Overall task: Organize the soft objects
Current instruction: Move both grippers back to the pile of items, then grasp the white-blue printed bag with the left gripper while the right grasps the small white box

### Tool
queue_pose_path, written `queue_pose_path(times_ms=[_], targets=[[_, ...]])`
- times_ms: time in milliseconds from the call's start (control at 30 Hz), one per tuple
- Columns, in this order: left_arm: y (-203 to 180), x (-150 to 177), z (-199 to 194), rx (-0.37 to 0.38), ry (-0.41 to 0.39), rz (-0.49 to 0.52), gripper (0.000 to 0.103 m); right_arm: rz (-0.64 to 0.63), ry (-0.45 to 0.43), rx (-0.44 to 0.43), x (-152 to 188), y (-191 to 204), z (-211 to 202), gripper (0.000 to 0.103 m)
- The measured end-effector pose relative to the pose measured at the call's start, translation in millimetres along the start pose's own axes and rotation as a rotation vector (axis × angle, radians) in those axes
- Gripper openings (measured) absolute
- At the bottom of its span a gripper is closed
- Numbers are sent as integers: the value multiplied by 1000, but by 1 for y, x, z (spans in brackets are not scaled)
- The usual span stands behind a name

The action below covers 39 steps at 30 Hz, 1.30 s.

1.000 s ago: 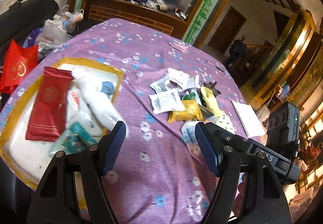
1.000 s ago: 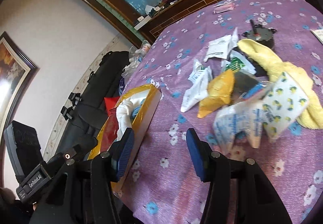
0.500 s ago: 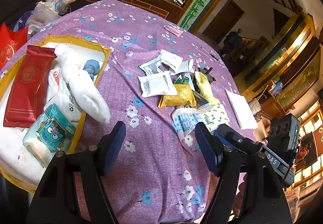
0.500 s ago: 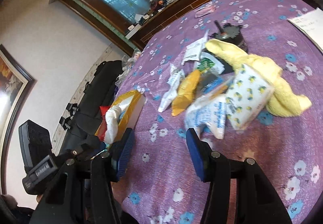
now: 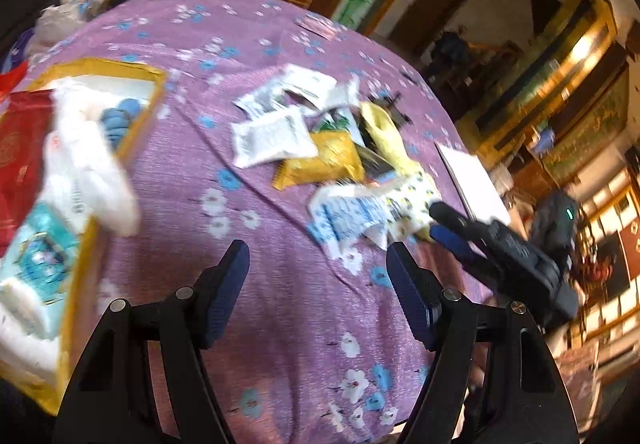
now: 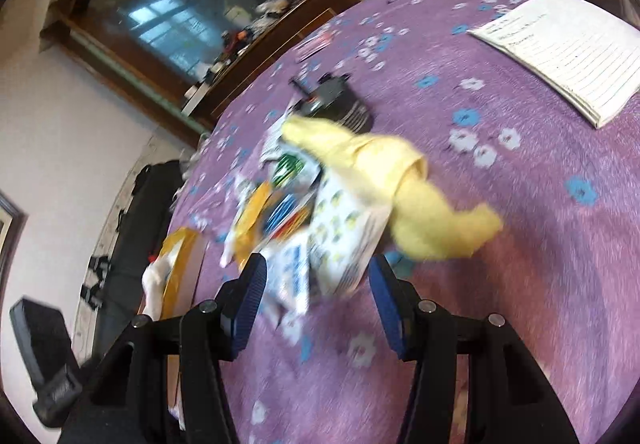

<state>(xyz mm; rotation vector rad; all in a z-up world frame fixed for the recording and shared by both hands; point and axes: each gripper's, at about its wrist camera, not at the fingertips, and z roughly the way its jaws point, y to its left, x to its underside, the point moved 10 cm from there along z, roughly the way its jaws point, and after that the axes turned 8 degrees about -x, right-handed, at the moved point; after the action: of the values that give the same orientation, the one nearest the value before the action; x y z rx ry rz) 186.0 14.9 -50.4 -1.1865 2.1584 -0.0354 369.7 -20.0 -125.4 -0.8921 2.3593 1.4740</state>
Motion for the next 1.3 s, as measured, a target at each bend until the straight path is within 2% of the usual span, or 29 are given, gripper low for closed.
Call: queue_pose_path(times_ms=[133,200,300,433,500,567,667,733,867,1000,1033,1067,1100,1167,1300], targets=[[-23,-4,31,26,36,71,72,79,-8,-2,-1,-16,11,51],[-29,-5,55,14,85,90,72,64,-27,2,-1,-16,13,37],[-35,-18,76,13,71,112,71,28,-39,-14,0,-12,12,24],[-40,-34,107,28,115,111,71,-7,-95,-49,-2,-4,2,21],[-42,-32,115,73,147,81,72,-12,-137,-69,-4,-2,-6,20],[-43,-23,109,80,150,99,72,-9,-171,-80,-7,-2,-12,20],[-55,0,92,192,220,126,72,17,-206,-96,-10,-4,-19,20],[-61,13,85,219,252,178,72,23,-210,-98,-11,-4,-19,20],[-55,-2,88,96,162,212,72,16,-205,-87,-12,-3,-16,21],[-62,-7,104,48,144,265,72,16,-207,-82,-13,-3,-16,21],[-65,0,111,13,163,301,66,16,-206,-81,-13,-3,-16,21],[-66,2,112,-38,127,334,63,16,-205,-80,-13,-4,-16,21],[-68,4,111,-64,110,354,49,15,-204,-80,-13,-3,-15,21],[-69,7,108,-71,106,339,37,11,-200,-82,-13,-2,-15,21],[-61,19,87,-30,83,266,35,2,-197,-87,-13,-1,-15,21]])
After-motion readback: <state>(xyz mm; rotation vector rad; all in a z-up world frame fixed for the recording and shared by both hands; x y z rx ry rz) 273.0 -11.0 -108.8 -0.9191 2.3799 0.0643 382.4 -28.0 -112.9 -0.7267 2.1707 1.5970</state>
